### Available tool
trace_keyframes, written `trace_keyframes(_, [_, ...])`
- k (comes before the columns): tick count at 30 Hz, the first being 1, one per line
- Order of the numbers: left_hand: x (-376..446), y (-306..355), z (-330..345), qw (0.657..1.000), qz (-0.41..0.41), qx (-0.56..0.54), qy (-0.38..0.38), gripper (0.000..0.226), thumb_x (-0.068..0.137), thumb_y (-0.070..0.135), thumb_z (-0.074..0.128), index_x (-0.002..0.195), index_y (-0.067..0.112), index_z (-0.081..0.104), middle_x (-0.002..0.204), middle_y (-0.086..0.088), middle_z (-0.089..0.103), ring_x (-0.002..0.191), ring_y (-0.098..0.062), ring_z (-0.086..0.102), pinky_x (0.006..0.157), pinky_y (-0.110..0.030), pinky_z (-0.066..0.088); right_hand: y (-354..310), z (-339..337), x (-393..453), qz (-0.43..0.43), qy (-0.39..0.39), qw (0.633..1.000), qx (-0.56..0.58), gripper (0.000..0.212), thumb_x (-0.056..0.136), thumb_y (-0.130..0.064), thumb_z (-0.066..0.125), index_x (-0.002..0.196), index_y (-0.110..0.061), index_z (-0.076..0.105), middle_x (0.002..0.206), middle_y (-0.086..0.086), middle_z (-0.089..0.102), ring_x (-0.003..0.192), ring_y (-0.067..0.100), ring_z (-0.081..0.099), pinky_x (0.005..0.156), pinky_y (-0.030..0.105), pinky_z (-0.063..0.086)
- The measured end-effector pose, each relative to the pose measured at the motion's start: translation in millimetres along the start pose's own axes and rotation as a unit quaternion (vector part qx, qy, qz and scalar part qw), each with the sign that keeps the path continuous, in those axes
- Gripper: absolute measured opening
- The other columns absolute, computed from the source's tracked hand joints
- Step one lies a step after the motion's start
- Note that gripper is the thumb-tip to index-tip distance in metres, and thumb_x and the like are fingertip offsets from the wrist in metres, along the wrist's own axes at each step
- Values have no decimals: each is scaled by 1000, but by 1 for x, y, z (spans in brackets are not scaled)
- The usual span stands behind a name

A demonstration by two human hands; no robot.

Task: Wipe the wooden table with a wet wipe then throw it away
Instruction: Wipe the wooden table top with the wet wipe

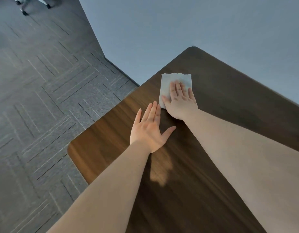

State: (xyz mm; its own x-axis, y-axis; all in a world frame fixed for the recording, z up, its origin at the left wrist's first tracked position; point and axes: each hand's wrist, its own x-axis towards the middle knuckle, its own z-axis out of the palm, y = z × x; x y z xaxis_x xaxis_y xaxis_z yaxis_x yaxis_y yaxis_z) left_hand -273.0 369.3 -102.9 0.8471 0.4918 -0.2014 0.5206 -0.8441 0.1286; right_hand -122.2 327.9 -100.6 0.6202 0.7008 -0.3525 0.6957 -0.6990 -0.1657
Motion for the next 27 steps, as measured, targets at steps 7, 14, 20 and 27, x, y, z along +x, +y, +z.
trace_keyframes(7, [-1,0,1,1000,6,22,-2,90,83,76,3,151,18,-3,160,1,-8,147,-15,-8,120,-42,-2,19,4,-16,21,6,1000,21,67,98,-54,7,150,-17,-15,159,3,-18,146,19,-15,117,38,-11])
trace_keyframes(14, [-1,10,-9,995,5,88,-48,87,87,69,1,150,10,-6,160,-6,-8,147,-19,-7,119,-38,0,87,13,-91,105,11,992,63,67,97,-53,9,150,-18,-13,160,-1,-15,146,14,-15,117,35,-11])
trace_keyframes(20, [-20,113,-7,988,139,45,-54,78,91,62,8,151,12,-3,161,-2,-5,147,-15,-5,119,-34,2,173,33,-179,197,15,977,78,67,97,-54,7,149,-20,-16,159,-1,-19,146,14,-16,117,35,-12])
trace_keyframes(27, [-57,266,24,951,290,43,-95,74,95,59,11,150,13,-6,160,0,-9,146,-12,-10,118,-33,-2,281,60,-301,301,20,950,86,68,96,-56,4,149,-20,-18,159,1,-20,146,16,-15,115,35,-12])
